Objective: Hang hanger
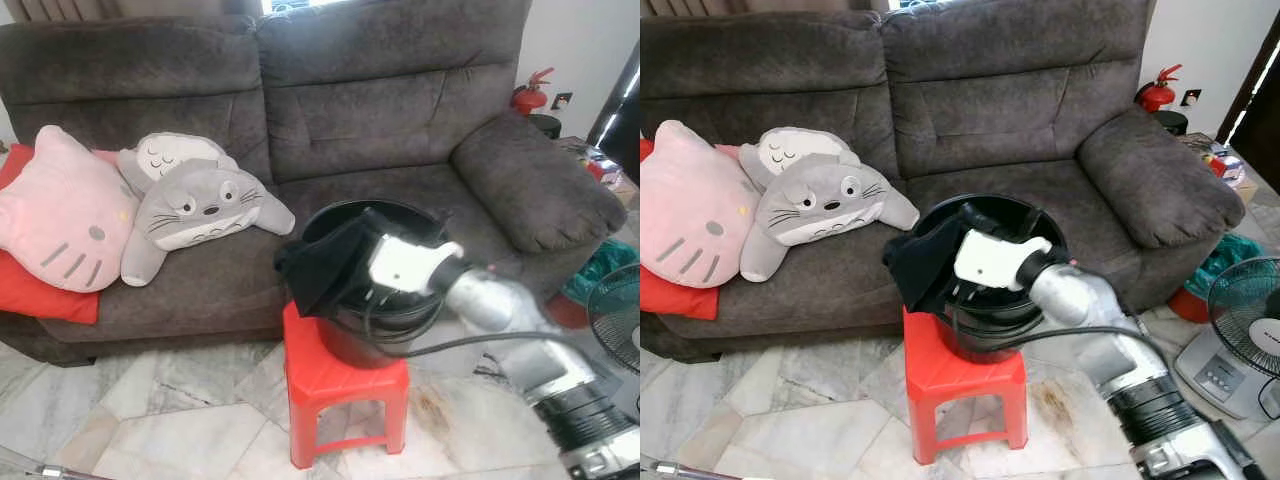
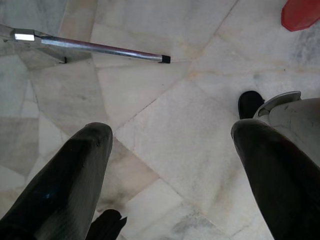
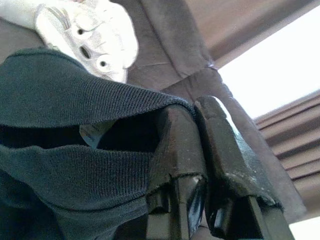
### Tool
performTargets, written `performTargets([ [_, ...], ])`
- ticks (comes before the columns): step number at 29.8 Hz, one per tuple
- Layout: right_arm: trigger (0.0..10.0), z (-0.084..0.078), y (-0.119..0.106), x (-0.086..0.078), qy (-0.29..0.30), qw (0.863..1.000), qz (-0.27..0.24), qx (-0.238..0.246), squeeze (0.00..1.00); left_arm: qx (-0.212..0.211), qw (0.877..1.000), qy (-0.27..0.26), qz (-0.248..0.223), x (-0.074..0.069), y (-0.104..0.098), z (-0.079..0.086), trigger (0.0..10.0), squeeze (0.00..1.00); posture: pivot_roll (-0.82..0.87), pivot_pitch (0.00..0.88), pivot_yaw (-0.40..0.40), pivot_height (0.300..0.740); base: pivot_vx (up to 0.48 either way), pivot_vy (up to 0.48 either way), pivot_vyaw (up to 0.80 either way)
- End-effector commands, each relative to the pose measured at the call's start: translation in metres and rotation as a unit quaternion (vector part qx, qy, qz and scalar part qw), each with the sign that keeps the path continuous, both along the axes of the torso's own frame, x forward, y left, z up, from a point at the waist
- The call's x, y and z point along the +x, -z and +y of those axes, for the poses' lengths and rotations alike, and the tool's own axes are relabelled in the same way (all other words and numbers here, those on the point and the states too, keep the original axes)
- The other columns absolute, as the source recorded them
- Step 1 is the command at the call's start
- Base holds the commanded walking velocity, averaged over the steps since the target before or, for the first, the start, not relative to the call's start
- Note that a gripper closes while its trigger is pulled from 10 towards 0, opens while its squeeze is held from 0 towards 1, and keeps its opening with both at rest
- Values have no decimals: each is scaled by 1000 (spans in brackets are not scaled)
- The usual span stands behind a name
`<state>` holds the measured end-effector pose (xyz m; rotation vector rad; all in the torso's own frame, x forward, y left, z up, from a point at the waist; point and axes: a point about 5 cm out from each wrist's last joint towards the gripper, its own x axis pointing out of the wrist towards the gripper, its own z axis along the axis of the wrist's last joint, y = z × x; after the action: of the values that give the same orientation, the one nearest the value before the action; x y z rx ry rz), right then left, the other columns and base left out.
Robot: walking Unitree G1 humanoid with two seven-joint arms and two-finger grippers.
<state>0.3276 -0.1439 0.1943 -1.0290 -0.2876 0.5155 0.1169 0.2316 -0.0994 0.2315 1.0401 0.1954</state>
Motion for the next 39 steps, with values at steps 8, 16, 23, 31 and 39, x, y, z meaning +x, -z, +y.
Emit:
performTargets([
  [8, 0, -32, -21, 3, 45, 998, -29, -25, 0, 1, 1000, 1, 2, -1, 0, 3, 10000, 0, -191, 0, 76, 740, 0, 0, 0],
  [16, 0, -87, -40, 25, 208, 971, -68, -95, 0, 2, 1000, 1, 1, -1, 0, 3, 10000, 0, -190, 0, 78, 740, 0, 0, 0],
  [23, 0, -25, -30, 24, 35, 997, -47, -58, 0, 4, 1000, -1, 1, -2, 0, 3, 10000, 0, -184, 0, 79, 740, 0, 0, 0],
  [31, 0, 26, 7, -3, -140, 988, 55, -44, 0, 5, 1000, -3, 2, -2, 0, 4, 10000, 0, -176, 0, 77, 740, 0, 0, 0],
  [39, 0, 35, 25, -15, -183, 975, 114, -56, 0, 3, 1000, -2, 2, -2, 0, 4, 10000, 0, -175, 0, 76, 740, 0, 0, 0],
])
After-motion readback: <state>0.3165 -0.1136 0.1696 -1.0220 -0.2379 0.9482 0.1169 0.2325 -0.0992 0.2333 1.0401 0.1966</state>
